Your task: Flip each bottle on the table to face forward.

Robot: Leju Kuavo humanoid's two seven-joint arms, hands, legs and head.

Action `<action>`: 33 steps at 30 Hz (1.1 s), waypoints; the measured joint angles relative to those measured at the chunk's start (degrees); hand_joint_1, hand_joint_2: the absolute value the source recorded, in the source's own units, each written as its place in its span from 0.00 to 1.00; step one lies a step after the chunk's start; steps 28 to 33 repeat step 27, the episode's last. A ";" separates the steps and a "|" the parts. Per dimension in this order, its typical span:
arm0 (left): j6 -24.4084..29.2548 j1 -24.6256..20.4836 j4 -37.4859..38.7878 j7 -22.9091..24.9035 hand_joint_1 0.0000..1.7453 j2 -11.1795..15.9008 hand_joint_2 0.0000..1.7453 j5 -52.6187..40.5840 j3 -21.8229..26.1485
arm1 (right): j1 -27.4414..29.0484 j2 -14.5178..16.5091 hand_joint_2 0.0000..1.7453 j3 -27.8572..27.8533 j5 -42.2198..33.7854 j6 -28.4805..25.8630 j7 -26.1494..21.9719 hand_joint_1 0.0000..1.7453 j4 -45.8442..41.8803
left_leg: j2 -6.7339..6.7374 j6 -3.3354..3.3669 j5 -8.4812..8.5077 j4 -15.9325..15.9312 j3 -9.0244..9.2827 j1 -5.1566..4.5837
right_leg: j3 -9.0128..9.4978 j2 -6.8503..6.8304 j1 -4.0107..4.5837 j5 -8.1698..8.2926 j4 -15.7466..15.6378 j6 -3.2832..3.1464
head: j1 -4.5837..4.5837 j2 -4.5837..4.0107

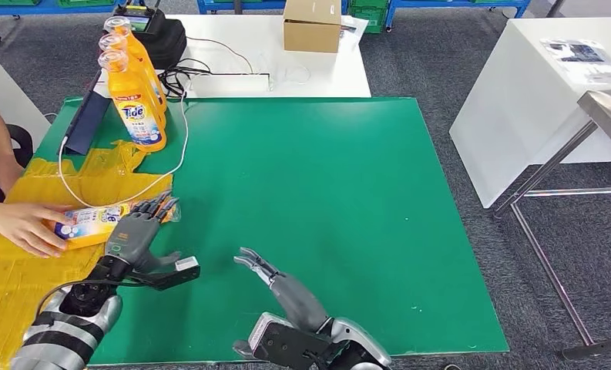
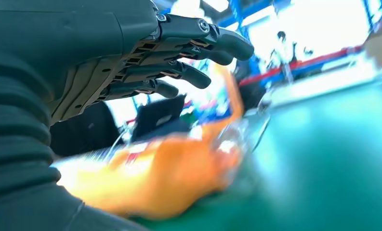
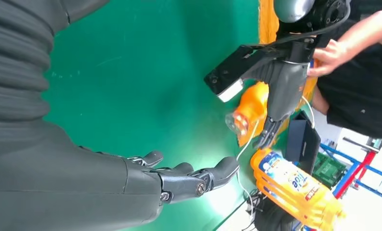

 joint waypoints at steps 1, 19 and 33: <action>0.26 1.23 -2.72 -0.25 0.00 -0.41 0.00 0.91 -0.01 | 0.43 0.26 0.00 -0.30 0.59 -0.64 -0.39 0.00 -0.21 | 0.01 0.00 0.00 0.00 0.01 -0.01 | -0.01 0.01 0.00 0.00 0.00 0.00 | -0.01 0.00; -16.12 33.10 -50.80 -20.19 0.00 -17.04 0.00 46.07 2.07 | 16.15 9.66 0.00 -11.47 0.21 -14.73 -18.16 0.00 -14.12 | -0.02 -0.08 -0.34 -0.03 -0.09 -0.09 | -0.64 0.04 -0.09 -0.26 -0.02 0.06 | -0.01 0.00; -18.80 38.12 -55.26 -21.46 0.00 -18.92 0.00 49.80 2.23 | 18.44 12.34 0.00 -13.91 3.95 -13.92 -20.51 0.00 -16.75 | -0.02 -0.08 -0.34 -0.03 -0.08 -0.08 | -0.63 0.04 -0.08 -0.27 -0.02 0.06 | -0.01 0.00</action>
